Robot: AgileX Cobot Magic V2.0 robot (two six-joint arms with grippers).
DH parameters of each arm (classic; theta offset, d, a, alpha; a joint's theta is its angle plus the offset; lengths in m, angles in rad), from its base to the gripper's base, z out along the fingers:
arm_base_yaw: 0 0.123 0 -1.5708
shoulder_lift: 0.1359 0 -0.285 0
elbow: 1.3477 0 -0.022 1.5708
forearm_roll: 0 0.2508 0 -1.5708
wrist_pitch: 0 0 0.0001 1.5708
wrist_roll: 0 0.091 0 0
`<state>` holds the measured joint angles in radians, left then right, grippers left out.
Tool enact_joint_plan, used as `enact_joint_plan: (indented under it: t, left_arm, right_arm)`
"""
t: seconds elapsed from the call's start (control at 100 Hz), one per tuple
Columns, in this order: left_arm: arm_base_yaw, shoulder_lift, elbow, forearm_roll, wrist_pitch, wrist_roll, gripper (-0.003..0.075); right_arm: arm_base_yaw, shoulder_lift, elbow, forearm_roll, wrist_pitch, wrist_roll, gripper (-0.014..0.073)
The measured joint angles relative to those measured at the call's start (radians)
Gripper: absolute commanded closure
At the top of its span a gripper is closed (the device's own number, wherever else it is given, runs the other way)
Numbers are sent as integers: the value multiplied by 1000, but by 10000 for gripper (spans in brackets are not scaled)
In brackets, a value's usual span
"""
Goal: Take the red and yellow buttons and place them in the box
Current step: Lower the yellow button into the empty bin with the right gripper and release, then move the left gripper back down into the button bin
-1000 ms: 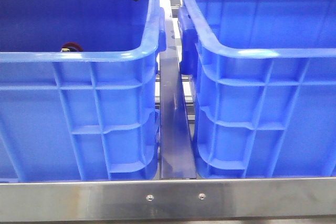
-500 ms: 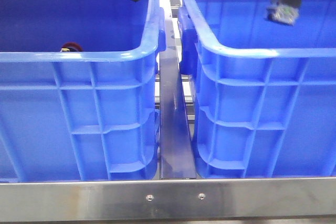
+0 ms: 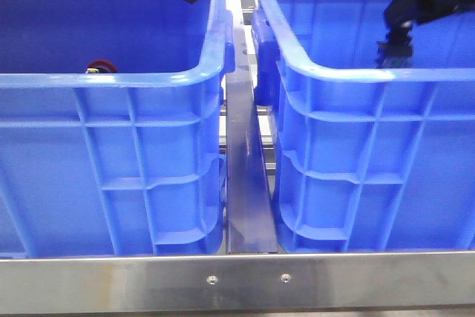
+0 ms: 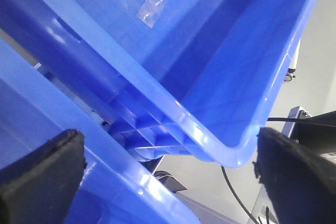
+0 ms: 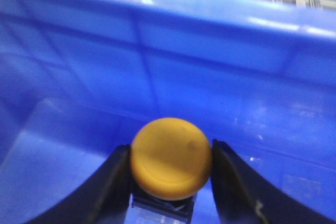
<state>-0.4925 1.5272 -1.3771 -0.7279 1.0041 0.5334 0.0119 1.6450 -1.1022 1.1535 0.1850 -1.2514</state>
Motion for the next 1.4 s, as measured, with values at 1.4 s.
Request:
enact_joint_plan:
  t: [1.4]
  left_arm:
    - [0,0,0,0,0,0,101]
  right_arm:
    - [0,85,-56,75,-44,-2,172]
